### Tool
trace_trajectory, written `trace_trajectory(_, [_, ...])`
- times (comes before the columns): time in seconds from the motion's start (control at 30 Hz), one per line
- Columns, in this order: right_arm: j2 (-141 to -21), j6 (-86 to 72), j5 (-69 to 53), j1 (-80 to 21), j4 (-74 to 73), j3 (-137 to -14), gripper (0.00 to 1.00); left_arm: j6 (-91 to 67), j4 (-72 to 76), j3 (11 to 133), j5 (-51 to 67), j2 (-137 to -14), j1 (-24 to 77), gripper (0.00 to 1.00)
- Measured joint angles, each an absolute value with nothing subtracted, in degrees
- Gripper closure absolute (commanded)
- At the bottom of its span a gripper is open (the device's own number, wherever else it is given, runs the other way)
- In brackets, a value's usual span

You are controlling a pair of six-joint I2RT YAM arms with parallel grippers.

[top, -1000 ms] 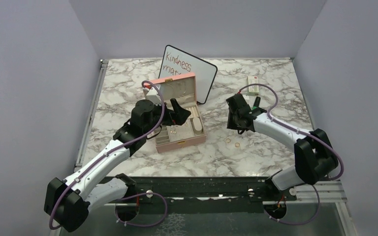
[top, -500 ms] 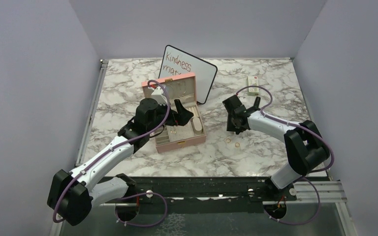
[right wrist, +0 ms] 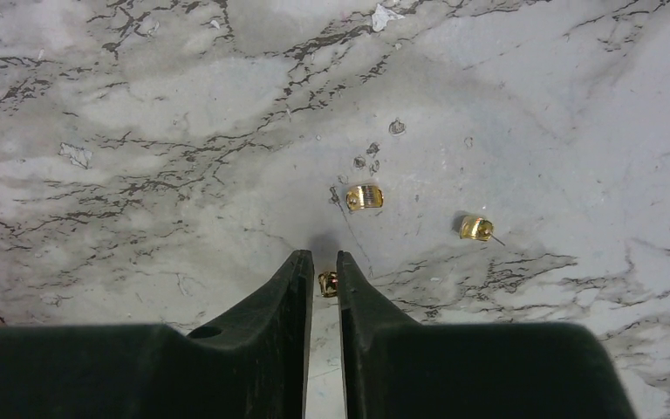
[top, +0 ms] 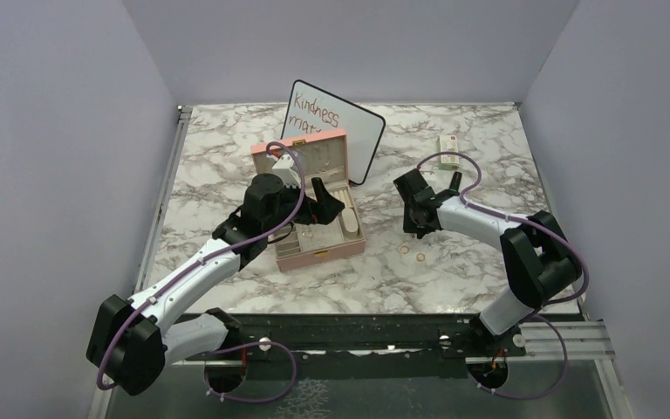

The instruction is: Organize the mixed jewelry

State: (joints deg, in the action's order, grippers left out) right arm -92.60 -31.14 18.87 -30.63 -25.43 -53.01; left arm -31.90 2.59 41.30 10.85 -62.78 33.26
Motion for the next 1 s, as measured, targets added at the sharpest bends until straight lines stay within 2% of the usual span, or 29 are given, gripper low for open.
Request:
trace_trajectory(0.2, [-92.6, -30.7, 18.9, -30.6, -24.9, -52.9, 0.99, -32.1, 2.6, 41.3, 11.2, -62.8, 33.3, 0.06])
trace_trajectory(0.57, [-92.3, -30.6, 17.9, -29.5, -23.3, -51.4, 0.99, -33.1, 3.0, 41.3, 11.6, -63.1, 33.3, 0.06])
trace_trajectory(1.0, [-82.9, -33.4, 6.9, -28.6, -21.3, -50.9, 1.00, -36.4, 3.5, 41.3, 13.7, -64.4, 33.3, 0.01])
